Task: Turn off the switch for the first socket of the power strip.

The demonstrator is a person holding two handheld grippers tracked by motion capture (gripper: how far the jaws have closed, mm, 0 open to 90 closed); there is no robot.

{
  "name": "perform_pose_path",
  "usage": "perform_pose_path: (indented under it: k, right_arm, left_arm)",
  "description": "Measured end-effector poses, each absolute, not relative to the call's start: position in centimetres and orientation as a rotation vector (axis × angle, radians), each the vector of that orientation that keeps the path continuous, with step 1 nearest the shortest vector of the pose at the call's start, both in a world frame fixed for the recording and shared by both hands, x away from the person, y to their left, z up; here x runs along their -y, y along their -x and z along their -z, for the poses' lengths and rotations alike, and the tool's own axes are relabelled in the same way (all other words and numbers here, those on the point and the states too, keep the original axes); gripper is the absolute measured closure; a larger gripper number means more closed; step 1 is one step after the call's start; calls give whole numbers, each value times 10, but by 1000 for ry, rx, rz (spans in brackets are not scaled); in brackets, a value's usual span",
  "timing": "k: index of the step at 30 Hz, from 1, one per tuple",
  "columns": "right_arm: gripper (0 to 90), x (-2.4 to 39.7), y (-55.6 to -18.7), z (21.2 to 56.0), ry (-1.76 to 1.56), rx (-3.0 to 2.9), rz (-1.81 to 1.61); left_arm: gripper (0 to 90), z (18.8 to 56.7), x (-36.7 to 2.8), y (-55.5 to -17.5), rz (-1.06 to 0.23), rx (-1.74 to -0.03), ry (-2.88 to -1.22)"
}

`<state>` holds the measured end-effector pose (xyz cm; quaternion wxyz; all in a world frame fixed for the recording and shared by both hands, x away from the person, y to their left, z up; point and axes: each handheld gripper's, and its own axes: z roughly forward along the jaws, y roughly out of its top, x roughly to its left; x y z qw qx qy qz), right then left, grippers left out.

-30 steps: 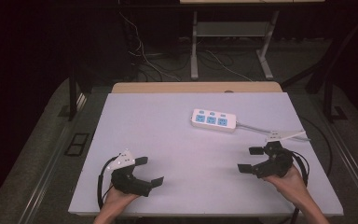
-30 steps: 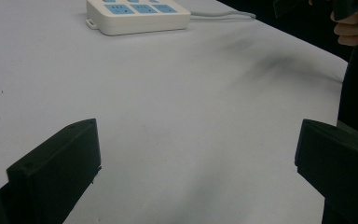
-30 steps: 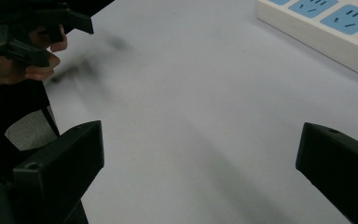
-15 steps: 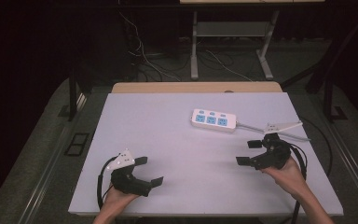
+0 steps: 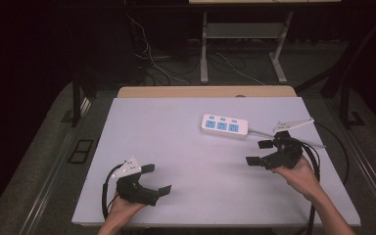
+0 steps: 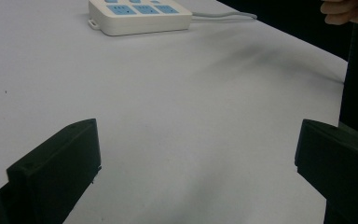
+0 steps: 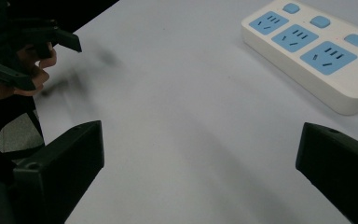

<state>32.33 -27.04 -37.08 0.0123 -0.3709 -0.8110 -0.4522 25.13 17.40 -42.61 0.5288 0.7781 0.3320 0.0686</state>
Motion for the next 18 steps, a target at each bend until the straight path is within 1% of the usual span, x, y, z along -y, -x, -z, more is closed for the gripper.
perform_pose_path:
  k: [18]
  right_arm:
    - [7, 261, -350, 360, 1159, 2546, 1382]
  left_arm:
    - [0, 426, -175, -252, -163, -794, -1855]
